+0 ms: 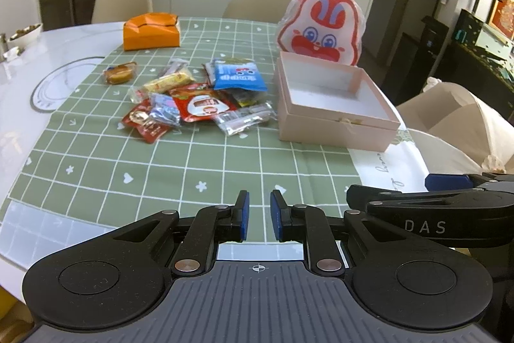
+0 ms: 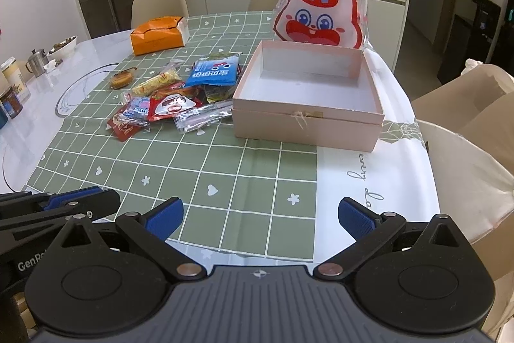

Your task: Organize snacks

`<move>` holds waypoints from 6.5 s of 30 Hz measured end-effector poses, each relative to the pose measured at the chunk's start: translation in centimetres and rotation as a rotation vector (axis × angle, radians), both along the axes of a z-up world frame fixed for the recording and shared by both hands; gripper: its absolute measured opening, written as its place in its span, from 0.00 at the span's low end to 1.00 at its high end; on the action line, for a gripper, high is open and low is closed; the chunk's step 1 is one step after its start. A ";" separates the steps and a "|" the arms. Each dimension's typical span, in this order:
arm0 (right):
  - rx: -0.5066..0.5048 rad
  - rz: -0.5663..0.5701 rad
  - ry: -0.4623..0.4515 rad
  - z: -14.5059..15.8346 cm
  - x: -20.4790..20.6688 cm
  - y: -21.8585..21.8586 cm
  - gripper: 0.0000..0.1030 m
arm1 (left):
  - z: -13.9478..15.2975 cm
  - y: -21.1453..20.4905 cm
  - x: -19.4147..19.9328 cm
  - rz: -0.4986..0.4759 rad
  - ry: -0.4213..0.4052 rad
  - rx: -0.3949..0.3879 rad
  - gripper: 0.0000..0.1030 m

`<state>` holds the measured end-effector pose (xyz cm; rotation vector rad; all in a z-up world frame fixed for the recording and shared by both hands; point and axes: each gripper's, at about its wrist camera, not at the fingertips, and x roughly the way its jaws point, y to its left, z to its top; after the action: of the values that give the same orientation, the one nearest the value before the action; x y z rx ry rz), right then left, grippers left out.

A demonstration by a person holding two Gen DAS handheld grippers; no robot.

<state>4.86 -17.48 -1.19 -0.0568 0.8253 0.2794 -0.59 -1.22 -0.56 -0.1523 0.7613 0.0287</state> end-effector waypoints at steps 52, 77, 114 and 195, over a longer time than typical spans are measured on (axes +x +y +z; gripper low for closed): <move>-0.009 -0.023 0.052 -1.6 1.5 0.3 1.00 | -1.0 1.1 1.3 0.012 0.049 -0.022 0.19; -0.089 0.197 -0.058 -1.6 12.6 14.7 1.00 | -1.6 23.9 19.1 0.005 -0.101 0.065 0.19; -0.138 0.493 0.157 -8.8 28.8 30.3 0.38 | -9.2 19.3 9.8 0.352 -0.029 -0.354 0.20; -0.106 -0.012 0.144 -10.2 4.9 1.5 0.99 | -7.5 8.8 10.4 -0.192 0.209 -0.115 0.49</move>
<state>9.80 -15.99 -11.38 -0.1323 0.9827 0.2303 9.83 7.60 -8.02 -0.1871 0.9842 -0.1840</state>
